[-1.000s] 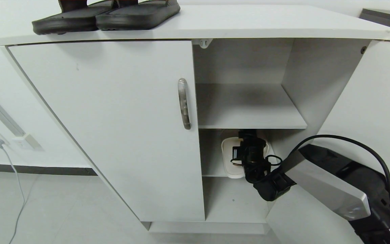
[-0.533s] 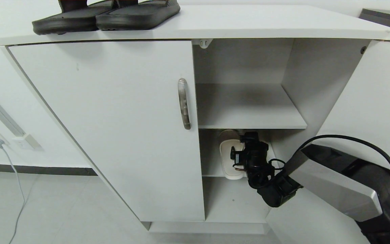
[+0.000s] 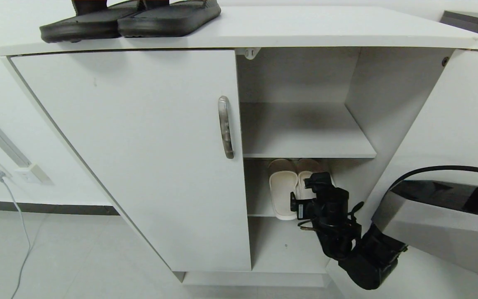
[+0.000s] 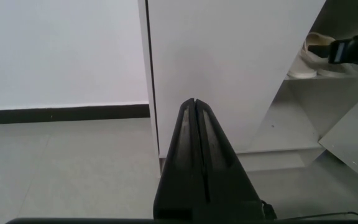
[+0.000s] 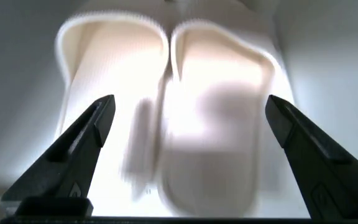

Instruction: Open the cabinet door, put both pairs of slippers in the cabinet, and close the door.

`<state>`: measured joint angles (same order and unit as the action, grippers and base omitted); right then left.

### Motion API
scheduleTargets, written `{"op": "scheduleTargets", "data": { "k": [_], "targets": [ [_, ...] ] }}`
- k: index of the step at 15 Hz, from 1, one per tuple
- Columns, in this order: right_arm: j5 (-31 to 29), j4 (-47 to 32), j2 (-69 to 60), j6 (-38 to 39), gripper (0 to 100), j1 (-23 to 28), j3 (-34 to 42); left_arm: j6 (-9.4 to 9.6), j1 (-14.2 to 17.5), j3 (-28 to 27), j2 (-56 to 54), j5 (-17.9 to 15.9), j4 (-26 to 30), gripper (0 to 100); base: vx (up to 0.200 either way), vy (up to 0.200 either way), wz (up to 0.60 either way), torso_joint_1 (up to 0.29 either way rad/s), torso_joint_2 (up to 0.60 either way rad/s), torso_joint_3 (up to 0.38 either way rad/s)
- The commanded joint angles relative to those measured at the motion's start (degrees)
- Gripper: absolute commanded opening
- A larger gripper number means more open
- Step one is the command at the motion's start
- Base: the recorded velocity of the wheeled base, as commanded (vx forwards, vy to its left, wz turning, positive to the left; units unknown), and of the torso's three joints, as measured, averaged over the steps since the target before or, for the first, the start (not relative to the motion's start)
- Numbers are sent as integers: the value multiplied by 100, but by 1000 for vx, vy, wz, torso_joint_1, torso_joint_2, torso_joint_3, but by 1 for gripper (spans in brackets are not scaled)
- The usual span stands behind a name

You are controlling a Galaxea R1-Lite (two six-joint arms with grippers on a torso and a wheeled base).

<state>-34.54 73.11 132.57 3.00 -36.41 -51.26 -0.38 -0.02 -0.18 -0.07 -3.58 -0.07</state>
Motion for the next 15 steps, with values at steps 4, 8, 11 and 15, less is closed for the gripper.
{"op": "scheduleTargets", "data": {
  "k": [4, 8, 11, 15],
  "targets": [
    [-1, 925, -856, -1, 100, -516, 1549, 3, 2, 1, 7, -2, -1, 0, 0, 0, 0, 0, 0, 0],
    [8, 969, -953, -10, 100, -657, 1663, -15, 2, 1, 7, 7, -1, 0, 0, 0, 0, 0, 0, 0],
    [17, 969, -917, -1, 100, -709, 1734, -15, 2, 1, 7, 7, -1, 0, 0, 0, 0, 0, 0, 0],
    [17, 977, -909, 8, 100, -718, 1769, -15, 2, 1, 7, 7, -1, 0, -100, 0, 0, 2, 1, -1]
  ]
}}
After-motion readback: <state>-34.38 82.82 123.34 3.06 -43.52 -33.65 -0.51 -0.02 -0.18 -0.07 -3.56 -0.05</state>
